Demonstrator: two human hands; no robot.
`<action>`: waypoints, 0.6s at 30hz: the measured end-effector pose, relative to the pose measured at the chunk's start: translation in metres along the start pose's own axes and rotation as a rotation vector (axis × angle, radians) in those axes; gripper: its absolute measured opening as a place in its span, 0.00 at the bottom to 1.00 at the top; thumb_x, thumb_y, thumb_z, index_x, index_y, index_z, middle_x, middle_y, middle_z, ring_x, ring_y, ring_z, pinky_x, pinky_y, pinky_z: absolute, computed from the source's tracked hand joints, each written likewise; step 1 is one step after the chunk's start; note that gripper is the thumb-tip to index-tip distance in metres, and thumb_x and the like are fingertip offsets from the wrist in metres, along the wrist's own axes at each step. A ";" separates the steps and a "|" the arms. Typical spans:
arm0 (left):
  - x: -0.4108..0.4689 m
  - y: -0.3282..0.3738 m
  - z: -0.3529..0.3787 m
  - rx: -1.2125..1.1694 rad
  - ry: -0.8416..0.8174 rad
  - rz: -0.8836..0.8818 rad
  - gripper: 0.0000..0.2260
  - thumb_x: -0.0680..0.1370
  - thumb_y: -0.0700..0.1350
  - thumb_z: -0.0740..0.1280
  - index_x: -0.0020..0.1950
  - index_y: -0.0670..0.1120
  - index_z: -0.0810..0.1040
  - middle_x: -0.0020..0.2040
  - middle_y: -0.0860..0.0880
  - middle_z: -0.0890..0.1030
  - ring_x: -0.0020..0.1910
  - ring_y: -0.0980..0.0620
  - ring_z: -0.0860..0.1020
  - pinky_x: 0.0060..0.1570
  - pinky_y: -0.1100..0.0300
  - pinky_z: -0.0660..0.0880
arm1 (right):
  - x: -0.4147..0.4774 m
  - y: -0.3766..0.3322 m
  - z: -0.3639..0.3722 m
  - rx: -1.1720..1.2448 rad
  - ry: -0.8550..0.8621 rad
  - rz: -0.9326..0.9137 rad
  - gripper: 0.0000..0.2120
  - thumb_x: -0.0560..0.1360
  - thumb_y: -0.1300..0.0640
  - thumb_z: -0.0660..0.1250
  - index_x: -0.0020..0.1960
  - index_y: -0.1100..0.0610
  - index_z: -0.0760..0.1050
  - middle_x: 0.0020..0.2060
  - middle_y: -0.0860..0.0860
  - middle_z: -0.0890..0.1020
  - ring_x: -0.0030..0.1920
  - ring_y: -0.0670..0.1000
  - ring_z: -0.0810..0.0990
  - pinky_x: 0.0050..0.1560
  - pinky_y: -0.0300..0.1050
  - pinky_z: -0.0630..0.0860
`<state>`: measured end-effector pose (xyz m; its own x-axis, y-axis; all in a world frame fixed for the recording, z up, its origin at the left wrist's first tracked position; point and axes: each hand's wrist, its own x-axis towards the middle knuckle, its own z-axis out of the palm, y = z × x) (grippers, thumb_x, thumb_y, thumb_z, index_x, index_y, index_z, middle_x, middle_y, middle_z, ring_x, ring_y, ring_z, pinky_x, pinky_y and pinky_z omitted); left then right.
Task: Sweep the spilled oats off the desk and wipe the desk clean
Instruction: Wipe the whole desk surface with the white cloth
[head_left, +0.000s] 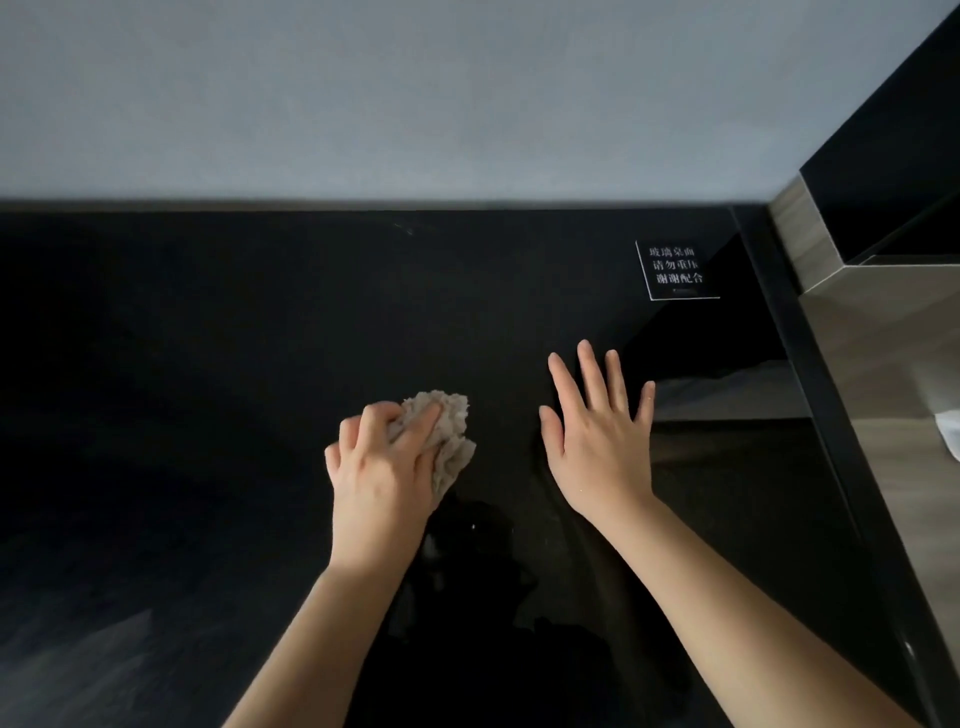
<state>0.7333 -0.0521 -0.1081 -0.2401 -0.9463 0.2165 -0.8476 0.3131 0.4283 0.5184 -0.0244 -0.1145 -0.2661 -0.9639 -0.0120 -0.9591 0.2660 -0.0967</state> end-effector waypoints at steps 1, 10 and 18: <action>0.014 -0.003 0.002 0.026 0.020 -0.056 0.14 0.78 0.44 0.66 0.63 0.52 0.79 0.54 0.47 0.73 0.50 0.45 0.70 0.46 0.49 0.68 | 0.003 0.000 -0.002 0.012 0.007 -0.006 0.25 0.79 0.46 0.54 0.75 0.51 0.63 0.75 0.56 0.63 0.75 0.62 0.60 0.70 0.71 0.57; 0.078 0.047 0.035 -0.028 -0.042 0.035 0.12 0.76 0.49 0.65 0.59 0.54 0.79 0.54 0.48 0.73 0.50 0.46 0.71 0.45 0.53 0.66 | 0.122 0.007 -0.014 0.192 0.054 0.019 0.24 0.81 0.49 0.54 0.76 0.51 0.59 0.77 0.56 0.58 0.78 0.58 0.51 0.75 0.66 0.49; 0.167 0.007 0.039 0.031 0.041 -0.215 0.13 0.76 0.43 0.67 0.61 0.51 0.80 0.54 0.44 0.73 0.50 0.41 0.71 0.47 0.49 0.68 | 0.152 0.003 0.001 0.093 0.065 -0.017 0.24 0.81 0.47 0.51 0.76 0.51 0.60 0.77 0.54 0.59 0.78 0.58 0.53 0.74 0.68 0.50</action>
<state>0.6685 -0.2112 -0.1029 -0.0332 -0.9868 0.1586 -0.8917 0.1009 0.4413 0.4756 -0.1704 -0.1175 -0.2581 -0.9646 0.0544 -0.9513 0.2439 -0.1886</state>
